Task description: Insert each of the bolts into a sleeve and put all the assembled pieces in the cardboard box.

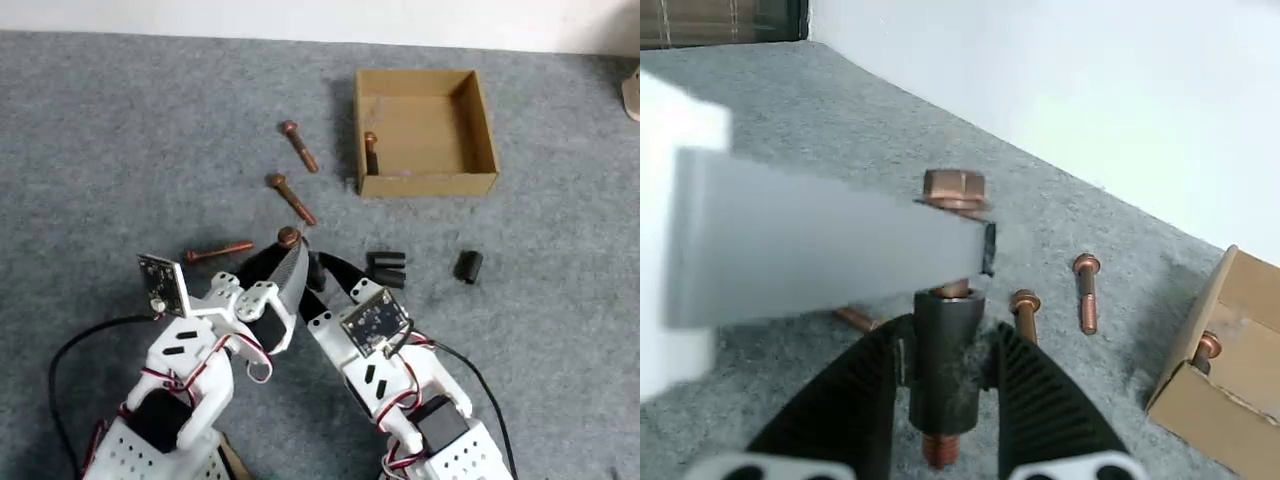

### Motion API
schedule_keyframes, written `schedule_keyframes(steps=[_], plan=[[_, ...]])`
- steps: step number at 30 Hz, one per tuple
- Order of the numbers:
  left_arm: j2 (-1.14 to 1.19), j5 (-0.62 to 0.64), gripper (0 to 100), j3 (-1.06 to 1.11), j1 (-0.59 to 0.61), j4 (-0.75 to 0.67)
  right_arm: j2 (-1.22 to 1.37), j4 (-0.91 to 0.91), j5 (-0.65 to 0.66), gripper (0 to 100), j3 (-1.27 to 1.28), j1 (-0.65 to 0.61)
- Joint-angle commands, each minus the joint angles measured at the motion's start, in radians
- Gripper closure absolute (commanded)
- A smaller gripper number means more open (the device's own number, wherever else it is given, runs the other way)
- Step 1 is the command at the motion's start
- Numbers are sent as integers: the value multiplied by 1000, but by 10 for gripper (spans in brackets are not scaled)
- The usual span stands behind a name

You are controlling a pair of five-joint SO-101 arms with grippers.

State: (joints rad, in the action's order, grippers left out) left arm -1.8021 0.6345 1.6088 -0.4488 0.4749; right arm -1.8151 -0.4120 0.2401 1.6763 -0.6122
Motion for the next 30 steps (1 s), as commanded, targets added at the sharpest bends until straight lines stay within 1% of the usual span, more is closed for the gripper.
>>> schedule_keyframes(steps=[1, 2, 4, 6, 7, 9, 11, 13, 15, 18, 20, 24, 28, 30], plan=[[-15, -12, 989, 24, -67, -18, -22, 93, 6, 994, 107, 90], [-15, -43, 989, 33, -85, -37, -21, 105, 6, 994, 107, 108], [-15, -149, 987, 59, -110, -89, -21, 102, 6, 994, 107, 119], [-15, -229, 957, 85, -124, -118, -21, 94, 5, 994, 107, 119], [-15, -245, 928, 87, -130, -123, -21, 91, 5, 994, 107, 119], [-15, -244, 848, 87, -133, -123, -21, 87, -9, 994, 107, 120], [-13, -242, 753, 87, -130, -118, -21, 87, -55, 994, 104, 122], [-15, -236, 657, 87, -125, -72, -19, 87, -78, 994, 104, 127], [-15, -206, 572, 87, -124, -37, -18, 87, -84, 994, 104, 154], [-15, -193, 482, 87, -117, -20, -18, 87, -118, 994, 104, 216], [-15, -186, 457, 87, -82, -21, -18, 87, -146, 994, 102, 268], [-13, -160, 455, 87, 21, -25, -18, 87, -172, 994, 102, 332], [-12, -164, 455, 87, 68, -25, -16, 84, -172, 994, 102, 341], [-12, -166, 455, 87, 74, -25, -16, 36, -170, 994, 101, 341]])
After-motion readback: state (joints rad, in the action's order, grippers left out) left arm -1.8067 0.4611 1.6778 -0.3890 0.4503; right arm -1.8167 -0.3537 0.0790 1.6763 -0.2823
